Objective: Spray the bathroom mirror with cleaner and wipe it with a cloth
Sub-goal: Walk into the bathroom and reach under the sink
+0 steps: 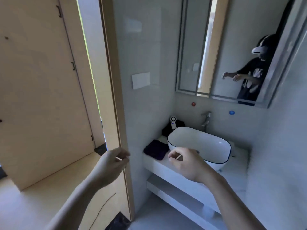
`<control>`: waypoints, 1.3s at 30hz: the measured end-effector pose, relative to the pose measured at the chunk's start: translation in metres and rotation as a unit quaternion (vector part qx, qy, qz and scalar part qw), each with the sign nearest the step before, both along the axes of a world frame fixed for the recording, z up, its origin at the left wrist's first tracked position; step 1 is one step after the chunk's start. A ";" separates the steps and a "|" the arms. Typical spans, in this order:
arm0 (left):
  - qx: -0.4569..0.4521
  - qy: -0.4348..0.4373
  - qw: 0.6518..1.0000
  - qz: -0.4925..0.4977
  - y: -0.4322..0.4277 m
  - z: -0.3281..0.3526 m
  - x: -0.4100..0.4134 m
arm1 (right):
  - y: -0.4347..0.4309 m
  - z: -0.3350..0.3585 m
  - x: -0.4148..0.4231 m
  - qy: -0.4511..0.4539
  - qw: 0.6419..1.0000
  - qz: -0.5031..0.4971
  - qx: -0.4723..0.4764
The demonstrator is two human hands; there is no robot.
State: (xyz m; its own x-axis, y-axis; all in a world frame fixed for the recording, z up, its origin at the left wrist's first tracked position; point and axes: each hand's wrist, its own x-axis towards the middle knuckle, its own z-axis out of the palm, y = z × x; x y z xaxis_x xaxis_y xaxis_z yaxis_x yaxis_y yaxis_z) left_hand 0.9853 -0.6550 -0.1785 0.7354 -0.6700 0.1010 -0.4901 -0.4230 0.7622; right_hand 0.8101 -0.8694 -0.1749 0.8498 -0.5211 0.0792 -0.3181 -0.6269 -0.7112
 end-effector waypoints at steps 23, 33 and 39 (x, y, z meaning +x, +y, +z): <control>0.061 0.109 0.976 -0.178 -0.273 -0.090 0.161 | -0.215 -0.115 0.056 0.036 0.949 -0.297 0.101; 0.189 0.157 0.912 -0.330 -0.366 -0.171 0.211 | -0.221 -0.163 0.065 0.038 0.862 -0.485 0.143; 0.322 0.161 0.852 -0.380 -0.358 -0.239 0.209 | -0.157 -0.230 0.060 0.087 0.822 -0.512 0.233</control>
State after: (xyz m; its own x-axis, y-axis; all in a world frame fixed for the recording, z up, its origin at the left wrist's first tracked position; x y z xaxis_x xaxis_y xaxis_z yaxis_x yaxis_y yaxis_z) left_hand 1.1938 -1.0130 -0.4178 -0.0155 -0.8051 -0.5929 -0.6193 -0.4578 0.6378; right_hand 0.8702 -1.0265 -0.4049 -0.0768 -0.9092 -0.4092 -0.6318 0.3619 -0.6855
